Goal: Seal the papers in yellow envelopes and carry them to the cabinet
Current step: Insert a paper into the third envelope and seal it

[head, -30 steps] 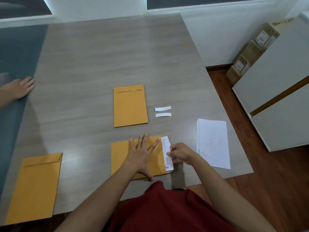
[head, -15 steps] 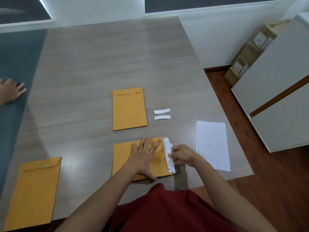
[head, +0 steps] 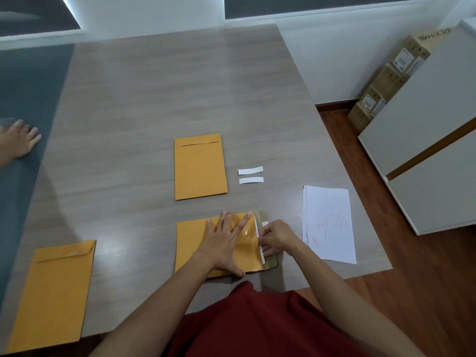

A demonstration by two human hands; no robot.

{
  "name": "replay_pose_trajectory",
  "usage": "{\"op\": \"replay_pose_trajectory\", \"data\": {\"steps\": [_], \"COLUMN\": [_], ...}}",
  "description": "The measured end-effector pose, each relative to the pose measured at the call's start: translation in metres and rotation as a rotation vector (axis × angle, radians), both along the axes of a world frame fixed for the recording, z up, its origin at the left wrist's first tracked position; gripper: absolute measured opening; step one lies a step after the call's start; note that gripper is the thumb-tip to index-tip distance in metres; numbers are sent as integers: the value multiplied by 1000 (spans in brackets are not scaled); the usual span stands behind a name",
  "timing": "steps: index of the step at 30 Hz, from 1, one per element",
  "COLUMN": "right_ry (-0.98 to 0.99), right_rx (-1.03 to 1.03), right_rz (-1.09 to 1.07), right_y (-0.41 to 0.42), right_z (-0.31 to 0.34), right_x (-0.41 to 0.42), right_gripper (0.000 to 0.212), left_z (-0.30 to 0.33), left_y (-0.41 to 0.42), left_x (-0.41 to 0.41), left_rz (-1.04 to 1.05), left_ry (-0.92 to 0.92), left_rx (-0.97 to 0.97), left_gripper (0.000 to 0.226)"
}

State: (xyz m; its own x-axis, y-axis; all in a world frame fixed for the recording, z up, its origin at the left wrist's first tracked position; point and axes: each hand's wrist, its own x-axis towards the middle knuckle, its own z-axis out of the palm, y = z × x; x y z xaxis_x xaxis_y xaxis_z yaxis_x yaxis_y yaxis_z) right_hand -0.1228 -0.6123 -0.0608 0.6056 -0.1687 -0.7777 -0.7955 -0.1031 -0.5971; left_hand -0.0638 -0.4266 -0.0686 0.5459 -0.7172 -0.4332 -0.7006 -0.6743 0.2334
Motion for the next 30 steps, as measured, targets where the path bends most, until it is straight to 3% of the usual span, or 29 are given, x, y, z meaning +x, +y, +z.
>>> {"op": "replay_pose_trajectory", "data": {"steps": [8, 16, 25, 27, 30], "right_ry": [-11, -98, -42, -52, -53], "right_rx": [88, -184, -10, -41, -107], "right_rz": [-77, -71, -158, -168, -171], "right_y": [1, 12, 16, 18, 19], "right_z": [3, -2, -3, -3, -5], "right_x": [-4, -8, -10, -10, -10], "right_gripper": [9, 14, 10, 13, 15], "left_z": [2, -1, 0, 1, 4], "left_y": [0, 2, -3, 0, 9], "left_x": [2, -1, -6, -6, -5], "left_rz": [-11, -2, 0, 63, 364], "left_ry": [-23, -58, -98, -63, 13], "left_rx": [3, 7, 4, -1, -49], "left_gripper": [157, 154, 152, 150, 136]}}
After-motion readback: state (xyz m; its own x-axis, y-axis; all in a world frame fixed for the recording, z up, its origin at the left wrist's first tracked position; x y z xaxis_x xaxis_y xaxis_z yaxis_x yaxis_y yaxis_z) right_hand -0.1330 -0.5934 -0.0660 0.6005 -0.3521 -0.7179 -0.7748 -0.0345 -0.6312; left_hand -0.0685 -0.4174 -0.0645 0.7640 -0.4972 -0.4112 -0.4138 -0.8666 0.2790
